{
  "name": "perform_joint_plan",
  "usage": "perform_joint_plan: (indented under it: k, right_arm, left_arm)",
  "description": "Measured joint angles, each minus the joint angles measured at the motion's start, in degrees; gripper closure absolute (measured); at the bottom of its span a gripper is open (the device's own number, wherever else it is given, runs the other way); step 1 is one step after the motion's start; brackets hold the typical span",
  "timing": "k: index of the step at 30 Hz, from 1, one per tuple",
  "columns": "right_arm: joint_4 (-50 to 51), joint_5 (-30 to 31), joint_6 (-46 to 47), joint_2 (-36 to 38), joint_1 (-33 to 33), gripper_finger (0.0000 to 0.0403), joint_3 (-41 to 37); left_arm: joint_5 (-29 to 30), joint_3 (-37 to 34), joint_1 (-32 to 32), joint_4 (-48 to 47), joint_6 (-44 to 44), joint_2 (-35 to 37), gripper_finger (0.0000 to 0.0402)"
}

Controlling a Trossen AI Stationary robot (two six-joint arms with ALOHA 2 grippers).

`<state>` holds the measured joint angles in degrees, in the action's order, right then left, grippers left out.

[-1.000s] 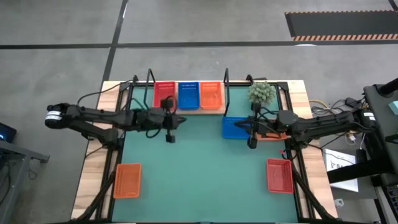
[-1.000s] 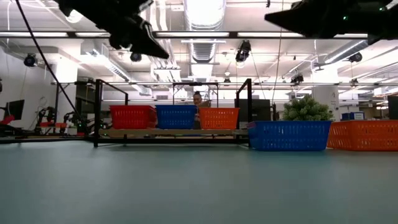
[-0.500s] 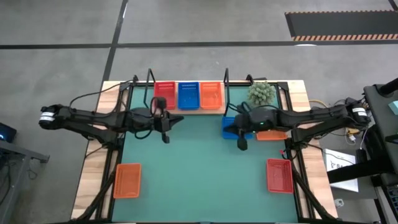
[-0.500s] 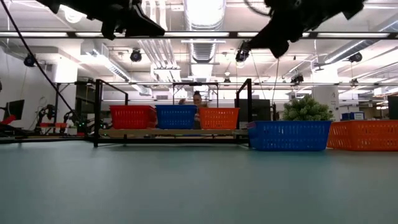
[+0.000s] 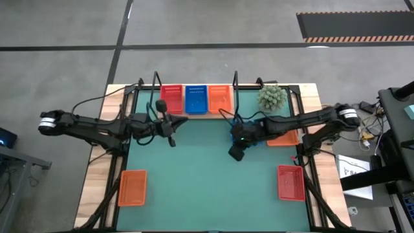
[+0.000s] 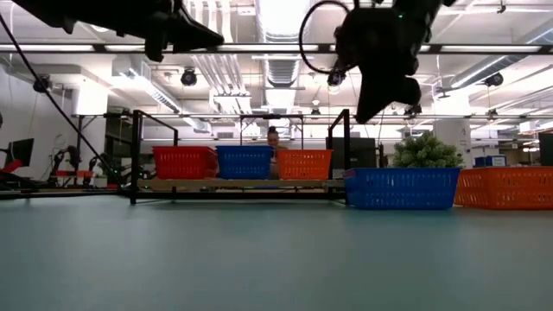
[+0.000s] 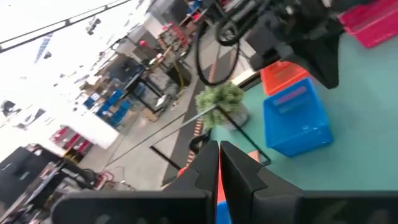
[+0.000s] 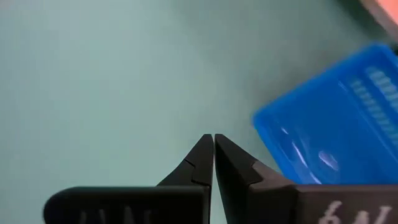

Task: Stack baskets on shelf by color
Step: Stack the blue bin on top of the blue bin on the shelf

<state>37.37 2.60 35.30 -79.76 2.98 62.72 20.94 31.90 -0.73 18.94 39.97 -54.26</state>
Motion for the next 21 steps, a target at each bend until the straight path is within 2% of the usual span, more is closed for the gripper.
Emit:
perform_joint_plan:
  k: [6, 13, 16, 21]
  right_arm:
    - [14.11, 4.41, 8.98, -6.96, 1.67, 0.0394, 9.36]
    - [16.32, 4.95, 12.68, -11.94, 2.12, 0.0387, 14.59]
    - [17.76, 4.95, 13.22, -13.97, 2.00, 0.0362, 16.40]
    - [20.25, 4.97, 15.51, -16.61, 1.24, 0.0296, 19.18]
  left_arm:
    - [1.49, -0.15, 0.01, -1.25, -0.66, 3.13, 0.0401]
    - [1.48, -0.44, -1.02, -8.11, -5.05, 6.36, 0.0402]
    - [1.47, -0.44, -1.83, -7.99, -5.18, 7.34, 0.0402]
    - [1.41, -1.70, -2.66, -8.11, -5.06, 8.63, 0.0402]
